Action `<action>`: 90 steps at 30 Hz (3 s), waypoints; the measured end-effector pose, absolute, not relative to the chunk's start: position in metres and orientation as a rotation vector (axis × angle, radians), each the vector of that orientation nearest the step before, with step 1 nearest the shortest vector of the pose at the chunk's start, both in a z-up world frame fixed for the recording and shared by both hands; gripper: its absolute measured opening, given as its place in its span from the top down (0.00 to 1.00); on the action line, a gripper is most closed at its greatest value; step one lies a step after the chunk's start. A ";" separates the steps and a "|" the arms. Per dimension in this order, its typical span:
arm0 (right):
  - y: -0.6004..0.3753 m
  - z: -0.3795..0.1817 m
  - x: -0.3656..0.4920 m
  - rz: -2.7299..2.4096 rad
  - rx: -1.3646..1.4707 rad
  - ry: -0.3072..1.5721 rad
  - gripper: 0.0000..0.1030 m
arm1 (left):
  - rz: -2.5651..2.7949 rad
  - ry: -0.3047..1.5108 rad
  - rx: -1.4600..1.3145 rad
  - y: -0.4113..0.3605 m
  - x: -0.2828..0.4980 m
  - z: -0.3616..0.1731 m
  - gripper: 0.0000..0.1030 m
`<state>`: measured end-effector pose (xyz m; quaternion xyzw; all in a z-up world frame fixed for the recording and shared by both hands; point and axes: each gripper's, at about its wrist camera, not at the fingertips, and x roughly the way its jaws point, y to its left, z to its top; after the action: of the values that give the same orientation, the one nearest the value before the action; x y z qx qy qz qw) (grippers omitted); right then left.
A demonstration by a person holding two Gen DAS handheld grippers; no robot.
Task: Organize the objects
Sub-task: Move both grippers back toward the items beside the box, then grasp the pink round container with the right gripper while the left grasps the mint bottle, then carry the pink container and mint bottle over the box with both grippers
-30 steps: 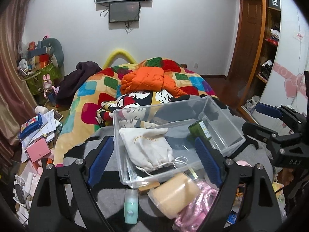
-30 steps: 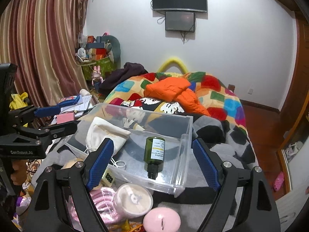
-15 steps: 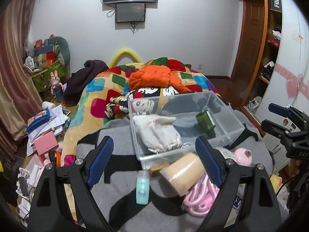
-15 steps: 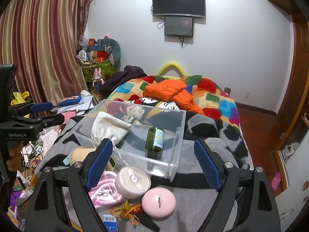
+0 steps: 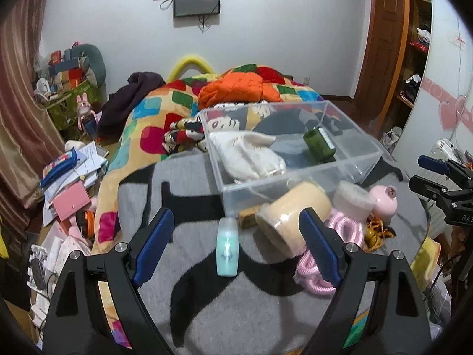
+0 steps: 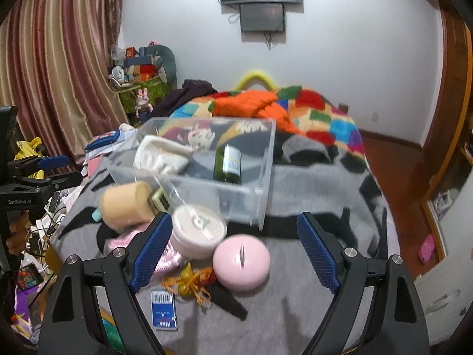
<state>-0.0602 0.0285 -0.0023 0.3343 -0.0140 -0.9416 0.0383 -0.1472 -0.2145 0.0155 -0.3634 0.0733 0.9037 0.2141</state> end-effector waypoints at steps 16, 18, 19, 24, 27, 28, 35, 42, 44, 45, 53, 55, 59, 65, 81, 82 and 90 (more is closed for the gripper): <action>0.036 -0.044 -0.059 -2.876 1.184 -0.061 0.18 | 2.448 0.169 -1.215 -0.224 -0.167 -0.039 0.16; 0.040 -0.050 -0.061 -2.869 1.210 -0.083 0.18 | 2.439 0.166 -1.236 -0.223 -0.171 -0.045 0.16; 0.041 -0.052 -0.063 -2.863 1.220 -0.095 0.18 | 2.435 0.167 -1.243 -0.223 -0.172 -0.047 0.16; 0.049 -0.063 -0.069 -2.802 1.263 -0.195 0.18 | 2.421 0.176 -1.266 -0.220 -0.177 -0.055 0.26; 0.050 -0.069 -0.071 -2.765 1.273 -0.240 0.20 | 2.405 0.173 -1.278 -0.219 -0.181 -0.059 0.39; 0.049 -0.071 -0.071 -2.756 1.273 -0.247 0.20 | 2.401 0.174 -1.284 -0.218 -0.182 -0.060 0.44; 0.040 -0.077 -0.073 -2.758 1.264 -0.213 0.24 | 2.411 0.200 -1.272 -0.212 -0.185 -0.063 0.49; 0.045 -0.080 -0.081 -2.725 1.278 -0.295 0.31 | 2.404 0.215 -1.261 -0.205 -0.189 -0.066 0.56; 0.047 -0.082 -0.084 -2.714 1.284 -0.319 0.36 | 2.425 0.215 -1.249 -0.204 -0.188 -0.065 0.63; 0.047 -0.082 -0.084 -2.706 1.286 -0.328 0.39 | 2.437 0.218 -1.245 -0.205 -0.188 -0.065 0.67; 0.051 -0.083 -0.080 -2.706 1.277 -0.361 0.39 | 2.451 0.175 -1.253 -0.212 -0.188 -0.065 0.76; 0.049 -0.082 -0.077 -2.715 1.276 -0.345 0.39 | 2.456 0.178 -1.248 -0.212 -0.185 -0.064 0.76; 0.050 -0.079 -0.072 -2.737 1.271 -0.309 0.40 | 2.443 0.160 -1.245 -0.214 -0.178 -0.062 0.76; 0.056 -0.072 -0.065 -2.760 1.246 -0.306 0.40 | 2.450 0.149 -1.235 -0.216 -0.167 -0.056 0.76; 0.052 -0.039 -0.054 -2.813 1.126 -0.274 0.40 | 2.507 0.147 -1.042 -0.215 -0.137 -0.008 0.76; 0.051 -0.038 -0.054 -2.814 1.120 -0.272 0.40 | 2.507 0.148 -1.032 -0.214 -0.136 -0.006 0.76; 0.047 -0.023 -0.058 -2.830 1.052 -0.243 0.40 | 2.510 0.094 -0.960 -0.211 -0.135 0.011 0.76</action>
<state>-0.0583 0.0475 -0.0227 0.3468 -0.0802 -0.9328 0.0561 -0.1352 -0.2112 0.0110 -0.3481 0.0339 0.9095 0.2245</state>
